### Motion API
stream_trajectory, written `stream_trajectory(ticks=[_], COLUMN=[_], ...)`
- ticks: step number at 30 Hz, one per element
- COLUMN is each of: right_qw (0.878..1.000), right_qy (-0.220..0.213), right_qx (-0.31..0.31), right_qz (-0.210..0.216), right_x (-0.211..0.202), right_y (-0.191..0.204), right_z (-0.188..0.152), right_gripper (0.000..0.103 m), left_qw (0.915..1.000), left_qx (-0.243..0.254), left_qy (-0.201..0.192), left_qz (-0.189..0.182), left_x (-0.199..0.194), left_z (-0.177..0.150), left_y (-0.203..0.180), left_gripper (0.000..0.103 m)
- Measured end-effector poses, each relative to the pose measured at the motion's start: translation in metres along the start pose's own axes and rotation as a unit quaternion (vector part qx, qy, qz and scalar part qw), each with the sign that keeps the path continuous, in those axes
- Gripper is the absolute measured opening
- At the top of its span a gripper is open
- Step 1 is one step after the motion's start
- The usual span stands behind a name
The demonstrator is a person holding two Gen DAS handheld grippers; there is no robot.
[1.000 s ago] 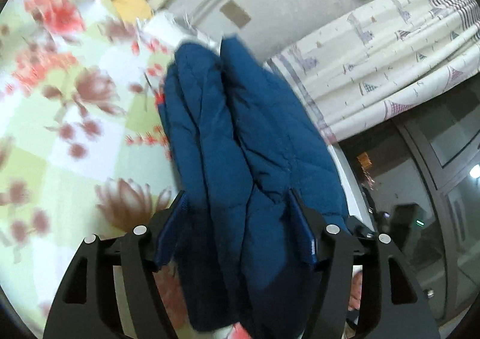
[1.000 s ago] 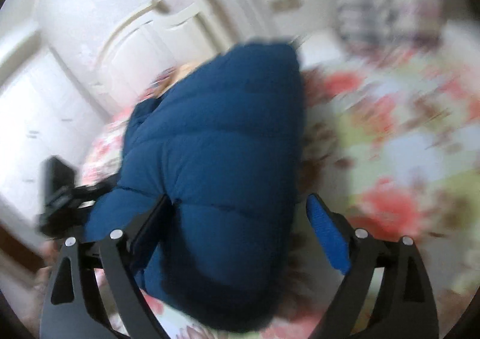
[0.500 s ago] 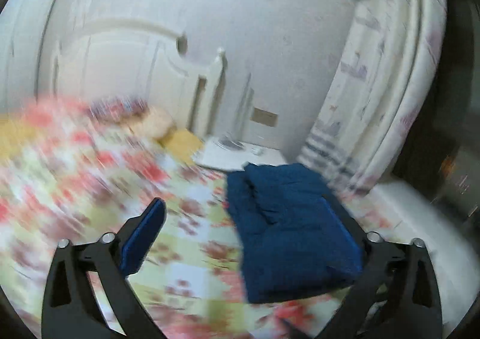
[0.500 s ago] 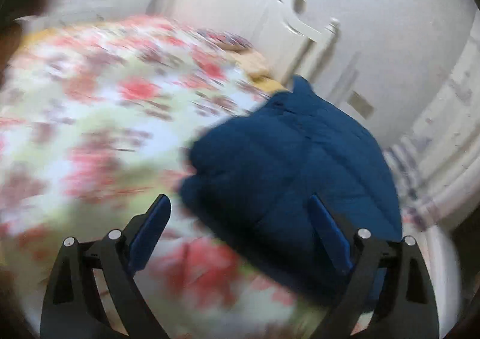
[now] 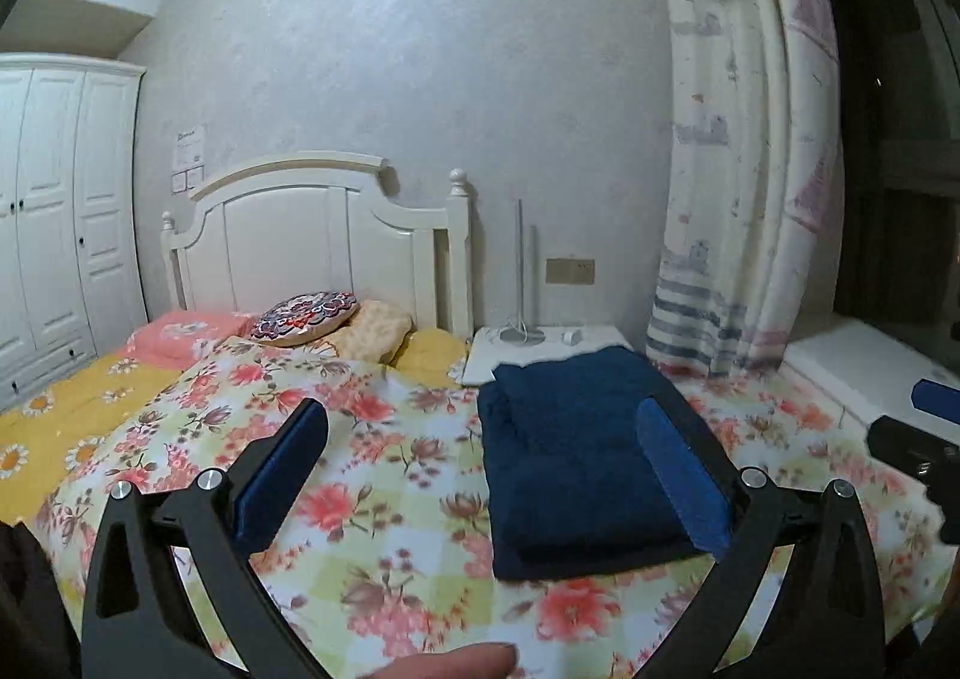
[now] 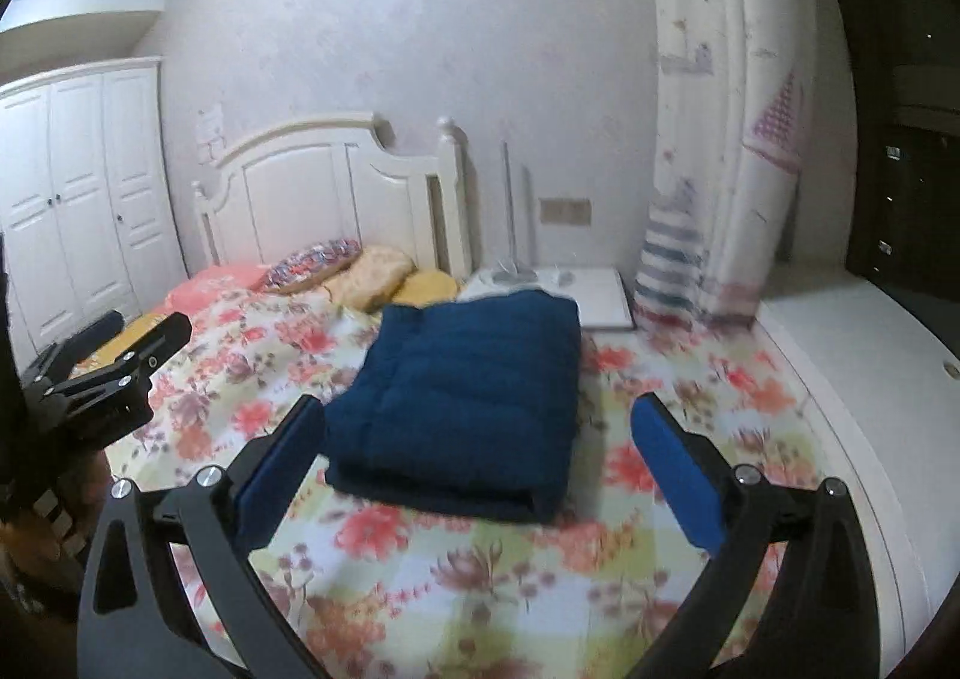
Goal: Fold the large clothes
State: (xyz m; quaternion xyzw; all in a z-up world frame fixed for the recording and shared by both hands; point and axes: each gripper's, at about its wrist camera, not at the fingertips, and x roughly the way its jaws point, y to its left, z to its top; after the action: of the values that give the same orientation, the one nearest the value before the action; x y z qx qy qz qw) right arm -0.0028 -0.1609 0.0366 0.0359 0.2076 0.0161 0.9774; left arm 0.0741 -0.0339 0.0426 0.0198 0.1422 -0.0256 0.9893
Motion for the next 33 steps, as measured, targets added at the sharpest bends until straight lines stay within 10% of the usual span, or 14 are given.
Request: stream_trajectory(ticks=[10, 33], right_qw=[0.998, 0.997], right_qy=[0.044, 0.052], right_qx=[-0.034, -0.049], right_qz=[-0.042, -0.041], right_x=[0.032, 0.035], right_y=[0.027, 0.03], right_z=[-0.041, -0.046], right_gripper=[0.101, 0.101], left_qw=[0.9979, 0.9977], left_qx=[0.022, 0.016], left_qy=[0.06, 0.065], left_qz=[-0.005, -0.014], left_x=[0.016, 0.016], left_z=[-0.036, -0.038], left_y=[-0.013, -0.013], left_gripper=[0.099, 0.099])
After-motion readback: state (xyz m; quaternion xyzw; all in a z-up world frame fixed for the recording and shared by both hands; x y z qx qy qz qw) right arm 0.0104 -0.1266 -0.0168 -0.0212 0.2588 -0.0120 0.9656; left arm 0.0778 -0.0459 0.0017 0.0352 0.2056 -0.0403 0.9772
